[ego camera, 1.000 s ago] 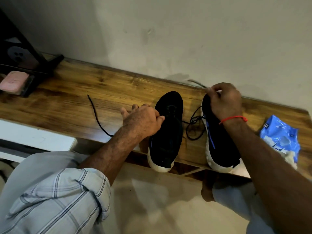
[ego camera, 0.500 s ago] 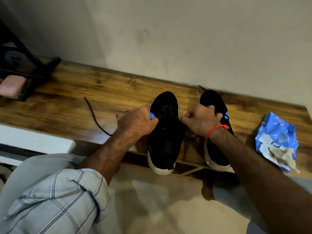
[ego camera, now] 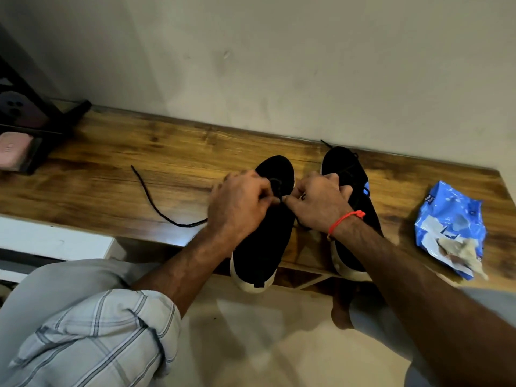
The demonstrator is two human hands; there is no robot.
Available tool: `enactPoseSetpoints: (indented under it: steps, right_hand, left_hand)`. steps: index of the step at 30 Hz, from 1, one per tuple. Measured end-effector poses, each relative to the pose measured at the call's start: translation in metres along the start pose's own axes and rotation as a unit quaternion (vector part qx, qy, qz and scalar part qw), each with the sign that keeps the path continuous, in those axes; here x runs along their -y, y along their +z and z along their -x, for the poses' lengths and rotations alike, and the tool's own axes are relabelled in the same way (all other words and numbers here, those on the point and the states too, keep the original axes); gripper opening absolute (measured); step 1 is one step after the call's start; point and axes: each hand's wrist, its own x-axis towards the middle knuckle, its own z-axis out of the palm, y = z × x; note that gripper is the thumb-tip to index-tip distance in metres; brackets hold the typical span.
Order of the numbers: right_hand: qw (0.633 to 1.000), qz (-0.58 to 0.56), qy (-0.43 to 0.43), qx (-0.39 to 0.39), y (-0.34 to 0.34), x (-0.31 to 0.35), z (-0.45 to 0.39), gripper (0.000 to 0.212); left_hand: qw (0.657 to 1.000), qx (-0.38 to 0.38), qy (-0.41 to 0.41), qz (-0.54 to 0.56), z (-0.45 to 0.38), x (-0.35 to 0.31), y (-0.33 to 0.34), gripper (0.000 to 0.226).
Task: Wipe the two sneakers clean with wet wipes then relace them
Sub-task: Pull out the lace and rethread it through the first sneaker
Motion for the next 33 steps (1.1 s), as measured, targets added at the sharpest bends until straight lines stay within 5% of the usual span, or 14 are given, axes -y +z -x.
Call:
enactPoseSetpoints:
  steps: [3,6,8,11,14,19,21,24,27,33]
  right_hand:
    - [1.000,0.006,-0.001,-0.002,-0.001,-0.003,-0.001,0.032]
    - [1.000,0.015,-0.013,-0.005,0.000,-0.002,-0.002,0.031]
    - [0.999,0.025,-0.019,-0.007,0.001,0.000,-0.001,0.027]
    - [0.999,0.040,-0.021,-0.010,0.000,0.002,0.000,0.023]
    - [0.999,0.035,-0.015,-0.009,0.000,0.002,-0.001,0.025]
    - [1.000,0.019,-0.008,-0.014,0.003,-0.001,-0.001,0.029]
    - [1.000,0.016,-0.008,-0.014,0.003,-0.001,-0.001,0.030]
    - [1.000,0.018,-0.008,-0.015,0.002,0.001,-0.002,0.028]
    - [1.000,0.019,-0.009,-0.018,0.003,0.003,-0.003,0.027]
    - [1.000,0.010,-0.006,-0.026,0.004,-0.001,-0.003,0.030]
  left_hand:
    - [0.957,-0.037,-0.202,0.204,-0.012,0.014,-0.008,0.017]
    - [0.982,-0.051,-0.124,0.131,-0.011,0.018,-0.008,0.024]
    - [0.999,-0.002,-0.010,0.051,-0.006,0.011,-0.006,0.038]
    - [0.992,0.052,0.088,-0.079,-0.002,0.001,-0.002,0.029]
    - [0.992,0.045,0.063,-0.101,-0.003,0.001,-0.005,0.018]
    - [0.985,-0.086,-0.147,0.010,-0.021,0.032,-0.041,0.010]
    - [0.985,-0.106,-0.135,-0.018,-0.021,0.035,-0.045,0.020]
    - [0.999,-0.011,-0.011,-0.035,-0.010,0.013,-0.032,0.044]
    - [0.987,0.082,0.062,-0.123,-0.002,-0.003,-0.011,0.030]
    - [0.990,-0.066,-0.107,-0.066,-0.019,0.023,-0.043,0.016]
